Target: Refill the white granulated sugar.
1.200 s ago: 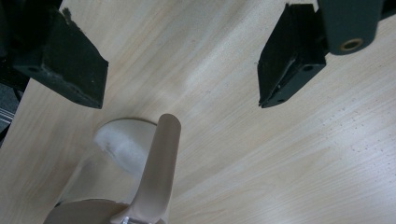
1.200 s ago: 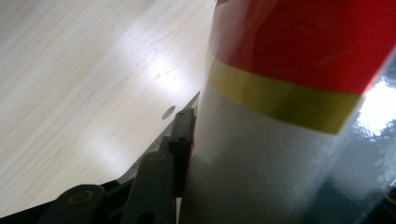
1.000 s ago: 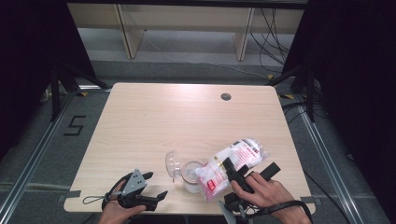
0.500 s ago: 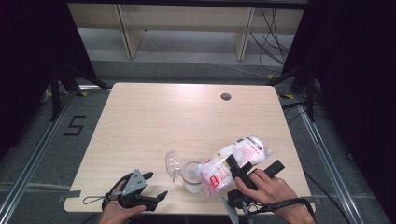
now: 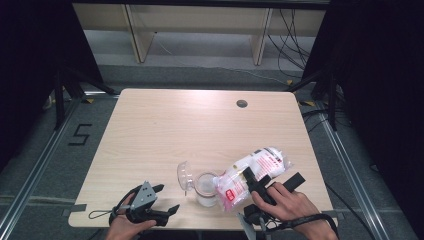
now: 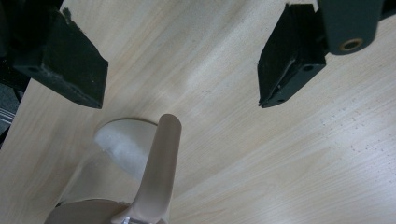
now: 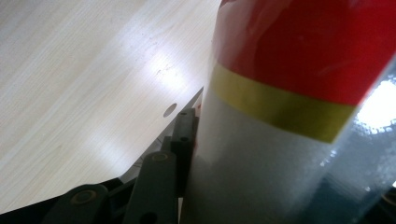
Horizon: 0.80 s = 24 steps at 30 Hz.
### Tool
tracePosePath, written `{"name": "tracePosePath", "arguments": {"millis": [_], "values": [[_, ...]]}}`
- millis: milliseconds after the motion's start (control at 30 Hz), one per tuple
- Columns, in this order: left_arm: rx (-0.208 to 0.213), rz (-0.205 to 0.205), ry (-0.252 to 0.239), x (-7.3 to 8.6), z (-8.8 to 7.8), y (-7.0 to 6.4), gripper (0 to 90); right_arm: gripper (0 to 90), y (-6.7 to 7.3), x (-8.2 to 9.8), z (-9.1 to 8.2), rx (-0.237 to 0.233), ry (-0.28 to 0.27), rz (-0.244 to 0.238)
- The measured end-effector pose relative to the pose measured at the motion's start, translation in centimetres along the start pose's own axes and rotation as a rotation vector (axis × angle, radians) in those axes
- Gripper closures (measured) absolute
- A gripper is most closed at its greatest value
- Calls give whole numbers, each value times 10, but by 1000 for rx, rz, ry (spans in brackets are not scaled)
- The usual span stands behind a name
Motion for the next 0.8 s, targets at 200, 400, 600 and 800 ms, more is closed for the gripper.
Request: {"name": "tracePosePath", "arguments": {"millis": [200, 400, 600, 800], "values": [[-7, 0, -3, 0, 0, 0, 159, 698, -2, -2, 0, 3, 3, 2], [0, 1, 2, 0, 0, -1, 159, 703, -10, -5, 2, 1, -20, -83], [0, 5, 1, 0, 0, 0, 159, 706, -10, -6, 2, -21, 2, -63], [2, -4, -6, 0, 1, -1, 159, 709, -12, -6, 3, -17, -5, -58]]}}
Point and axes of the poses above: each handheld gripper's, and its own axes: z roughly forward along the jaws, x roughly out of its underside, y roughly to its left, the point moved 6 cm from there along z, roughly forward along the jaws, and after that the axes turned 2 degrees about z, right-handed, at the moved point
